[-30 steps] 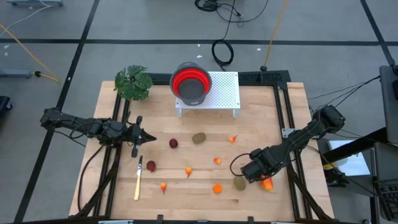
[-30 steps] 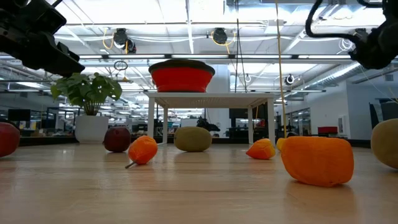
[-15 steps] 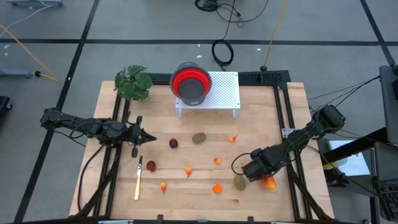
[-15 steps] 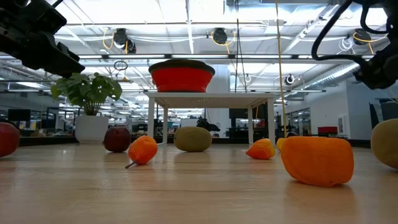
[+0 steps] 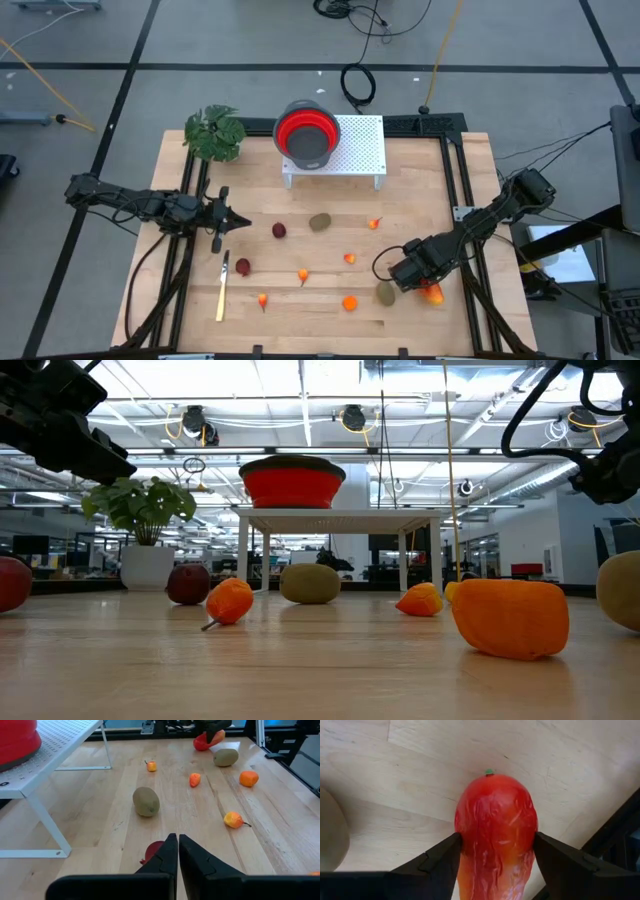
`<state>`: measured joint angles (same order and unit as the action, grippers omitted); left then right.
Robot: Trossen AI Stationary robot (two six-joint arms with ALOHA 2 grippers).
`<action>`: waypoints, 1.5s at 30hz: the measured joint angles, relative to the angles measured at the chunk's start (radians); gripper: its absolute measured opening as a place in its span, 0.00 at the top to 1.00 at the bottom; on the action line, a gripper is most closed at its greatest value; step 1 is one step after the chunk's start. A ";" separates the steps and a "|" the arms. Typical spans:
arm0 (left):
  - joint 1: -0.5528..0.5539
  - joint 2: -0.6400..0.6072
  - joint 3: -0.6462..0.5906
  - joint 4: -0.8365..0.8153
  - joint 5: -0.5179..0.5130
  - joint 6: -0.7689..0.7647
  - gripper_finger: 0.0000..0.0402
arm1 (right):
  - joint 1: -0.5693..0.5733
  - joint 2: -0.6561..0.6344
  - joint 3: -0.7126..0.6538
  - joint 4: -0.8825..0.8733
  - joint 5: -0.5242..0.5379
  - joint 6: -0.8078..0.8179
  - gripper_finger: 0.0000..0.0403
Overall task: Pick & Place Fruit
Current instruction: Put the mango into the red strainer bowl on the shelf
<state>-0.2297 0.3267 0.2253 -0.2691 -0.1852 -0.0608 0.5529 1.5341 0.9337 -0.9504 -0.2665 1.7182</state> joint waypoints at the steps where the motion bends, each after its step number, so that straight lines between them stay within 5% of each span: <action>1: 0.000 0.000 0.000 0.000 0.000 0.000 0.95 | 0.000 0.000 0.000 0.000 0.000 0.001 0.45; 7: 0.000 0.000 0.000 0.000 0.000 0.000 0.95 | 0.000 0.000 0.000 0.008 0.000 0.002 0.54; 18: 0.000 0.000 -0.001 0.054 0.001 0.000 0.95 | -0.010 -0.115 -0.003 0.043 0.052 0.003 0.54; 34: 0.000 0.000 -0.001 0.140 0.001 -0.020 0.95 | -0.079 -0.388 -0.002 0.292 0.565 -0.097 0.54; 45: 0.000 0.007 -0.001 0.253 0.001 -0.084 0.92 | -0.194 -0.372 -0.002 0.714 0.635 -0.450 0.54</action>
<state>-0.2298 0.3335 0.2241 -0.0158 -0.1844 -0.1452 0.3589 1.1618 0.9321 -0.2363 0.3690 1.2684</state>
